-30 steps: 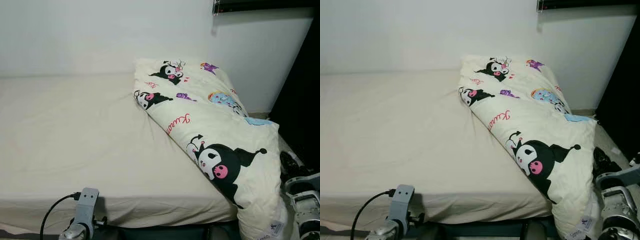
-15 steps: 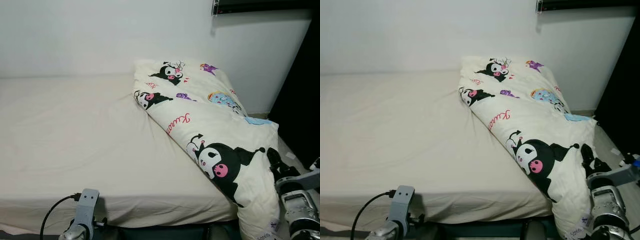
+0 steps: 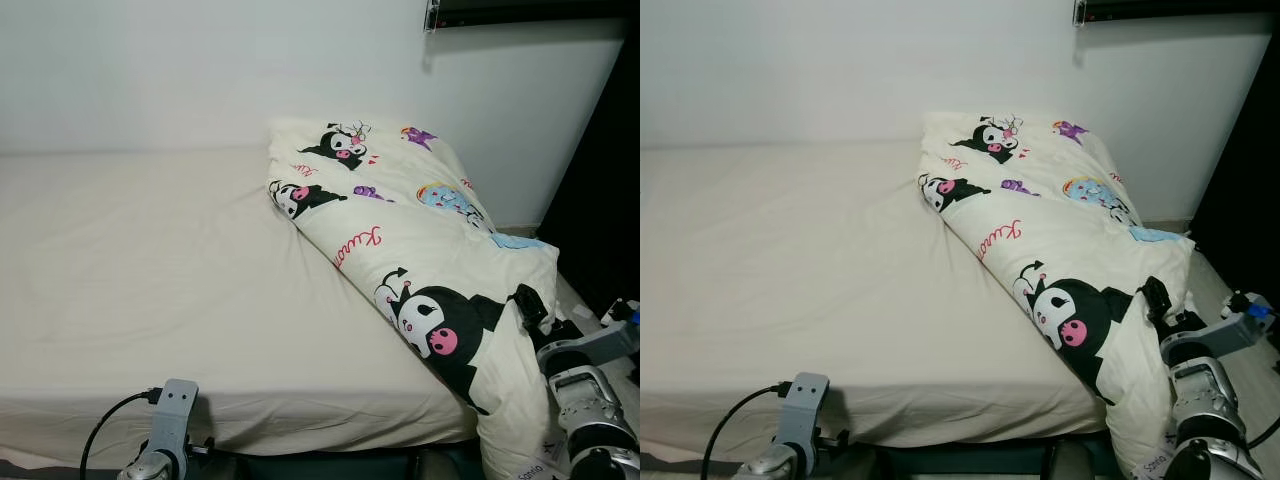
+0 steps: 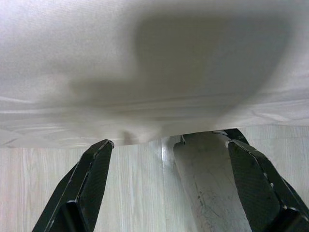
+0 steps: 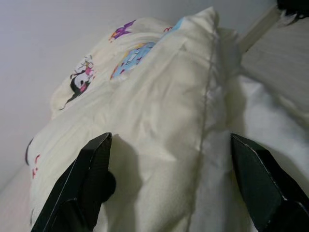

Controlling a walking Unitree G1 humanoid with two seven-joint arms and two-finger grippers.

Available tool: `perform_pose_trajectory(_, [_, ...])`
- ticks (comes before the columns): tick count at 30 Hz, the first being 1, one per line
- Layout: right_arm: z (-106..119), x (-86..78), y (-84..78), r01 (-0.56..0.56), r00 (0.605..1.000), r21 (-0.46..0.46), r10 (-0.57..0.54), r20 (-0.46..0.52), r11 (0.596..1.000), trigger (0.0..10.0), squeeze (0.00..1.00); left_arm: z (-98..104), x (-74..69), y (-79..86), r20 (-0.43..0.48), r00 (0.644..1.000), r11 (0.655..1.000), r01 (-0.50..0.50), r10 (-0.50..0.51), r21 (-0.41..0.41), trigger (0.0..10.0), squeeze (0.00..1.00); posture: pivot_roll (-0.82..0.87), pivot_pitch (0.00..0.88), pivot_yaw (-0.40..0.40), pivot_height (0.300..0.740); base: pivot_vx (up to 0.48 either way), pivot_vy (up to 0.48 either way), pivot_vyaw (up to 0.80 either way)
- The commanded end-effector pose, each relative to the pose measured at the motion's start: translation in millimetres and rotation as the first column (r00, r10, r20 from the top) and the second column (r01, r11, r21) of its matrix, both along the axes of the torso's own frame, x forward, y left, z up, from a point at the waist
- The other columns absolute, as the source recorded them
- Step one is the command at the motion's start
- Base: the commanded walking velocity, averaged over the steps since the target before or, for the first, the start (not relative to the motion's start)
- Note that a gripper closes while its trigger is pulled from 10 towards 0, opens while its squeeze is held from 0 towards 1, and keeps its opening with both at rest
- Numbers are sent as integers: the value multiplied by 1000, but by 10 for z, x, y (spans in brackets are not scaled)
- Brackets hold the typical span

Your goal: Clean up the room

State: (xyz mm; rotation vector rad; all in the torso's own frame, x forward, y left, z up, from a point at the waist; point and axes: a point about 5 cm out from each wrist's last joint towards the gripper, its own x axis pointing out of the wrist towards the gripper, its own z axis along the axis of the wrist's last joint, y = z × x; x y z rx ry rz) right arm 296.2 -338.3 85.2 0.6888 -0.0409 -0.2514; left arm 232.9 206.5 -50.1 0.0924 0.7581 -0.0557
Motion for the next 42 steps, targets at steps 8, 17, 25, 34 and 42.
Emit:
perform_pose_trajectory(8, [44,-47,-100,31,999,-21,-31,8,999,0,0,-22,-57,77,-19,1000,1000,4,-4,26,10000,0,60,0,63,490,0,0,0])
perform_pose_trajectory(17, [135,8,-94,-28,1000,-85,28,2,996,0,0,-20,-50,62,-17,1000,1000,5,-4,21,10000,0,60,0,63,490,0,0,0])
perform_pose_trajectory(25, [178,56,-47,-106,994,-144,103,-25,984,0,0,-16,-37,43,-14,1000,1000,6,-6,16,10000,0,56,0,62,490,0,0,0])
perform_pose_trajectory(34, [796,441,901,-540,767,-359,621,164,761,0,0,0,-13,46,-9,1000,1000,7,-7,19,10000,0,49,0,67,490,0,0,0])
perform_pose_trajectory(42, [727,140,2184,-869,198,-464,980,-5,173,0,0,32,37,46,14,1000,999,-15,15,29,10000,0,63,0,49,490,0,0,0])
